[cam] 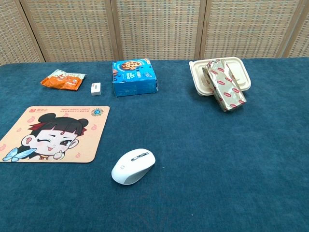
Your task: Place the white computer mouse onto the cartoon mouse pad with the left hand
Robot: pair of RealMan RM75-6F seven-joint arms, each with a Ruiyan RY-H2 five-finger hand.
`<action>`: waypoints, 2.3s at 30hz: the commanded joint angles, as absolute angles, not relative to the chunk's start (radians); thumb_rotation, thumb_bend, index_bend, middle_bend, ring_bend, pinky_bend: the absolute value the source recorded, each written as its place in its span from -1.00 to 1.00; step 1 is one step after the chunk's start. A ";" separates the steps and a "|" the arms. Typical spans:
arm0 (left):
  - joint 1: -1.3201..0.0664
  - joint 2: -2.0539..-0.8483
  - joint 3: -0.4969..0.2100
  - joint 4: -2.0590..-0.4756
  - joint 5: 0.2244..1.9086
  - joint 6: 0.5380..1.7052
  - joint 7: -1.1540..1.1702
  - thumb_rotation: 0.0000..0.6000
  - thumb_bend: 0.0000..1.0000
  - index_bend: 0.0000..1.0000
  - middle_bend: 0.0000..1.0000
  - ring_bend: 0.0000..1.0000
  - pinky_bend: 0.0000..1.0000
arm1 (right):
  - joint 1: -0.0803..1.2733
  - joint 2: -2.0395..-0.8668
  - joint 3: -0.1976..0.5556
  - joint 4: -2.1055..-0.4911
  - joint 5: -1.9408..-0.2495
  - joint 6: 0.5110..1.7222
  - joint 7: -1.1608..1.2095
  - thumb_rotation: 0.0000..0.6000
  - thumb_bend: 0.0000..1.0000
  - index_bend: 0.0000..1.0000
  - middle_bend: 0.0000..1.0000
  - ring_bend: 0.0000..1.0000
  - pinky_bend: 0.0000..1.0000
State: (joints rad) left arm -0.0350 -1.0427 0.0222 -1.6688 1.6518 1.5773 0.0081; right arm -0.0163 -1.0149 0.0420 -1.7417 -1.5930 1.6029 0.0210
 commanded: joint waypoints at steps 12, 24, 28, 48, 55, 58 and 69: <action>-0.091 -1.071 0.001 -1.631 1.645 1.505 0.023 1.00 -1.00 -1.00 -1.00 -1.00 -0.90 | -0.017 -1.015 0.047 -1.746 -1.587 1.607 0.020 1.00 -1.00 -1.00 -1.00 -1.00 -1.00; -0.445 -1.319 -0.026 -1.152 1.930 1.362 -0.154 1.00 -1.00 -1.00 -1.00 -1.00 -0.90 | 0.002 -1.015 0.082 -1.732 -1.502 1.565 0.035 1.00 -1.00 -1.00 -1.00 -1.00 -1.00; -0.546 -1.424 -0.015 -0.998 2.018 1.383 -0.182 1.00 -1.00 -1.00 -1.00 -1.00 -0.90 | 0.007 -1.008 0.094 -1.727 -1.468 1.548 0.056 1.00 -1.00 -1.00 -1.00 -1.00 -1.00; -0.971 -1.779 0.146 -0.474 2.243 1.381 -0.191 1.00 -1.00 -1.00 -1.00 -1.00 -0.90 | 0.021 -0.996 0.132 -1.684 -1.364 1.489 0.129 1.00 -1.00 -1.00 -1.00 -1.00 -1.00; -1.023 -1.836 0.203 -0.434 2.231 1.378 -0.216 1.00 -1.00 -1.00 -1.00 -1.00 -0.90 | 0.021 -0.990 0.142 -1.673 -1.340 1.477 0.150 1.00 -1.00 -1.00 -1.00 -1.00 -1.00; -1.039 -1.856 0.226 -0.432 2.227 1.374 -0.223 1.00 -1.00 -1.00 -1.00 -1.00 -0.90 | 0.022 -0.989 0.142 -1.670 -1.336 1.471 0.156 1.00 -1.00 -1.00 -1.00 -1.00 -1.00; -1.083 -1.908 0.257 -0.475 2.183 1.358 -0.238 1.00 -1.00 -1.00 -1.00 -1.00 -0.89 | 0.021 -0.983 0.148 -1.664 -1.326 1.465 0.176 1.00 -1.00 -1.00 -1.00 -1.00 -1.00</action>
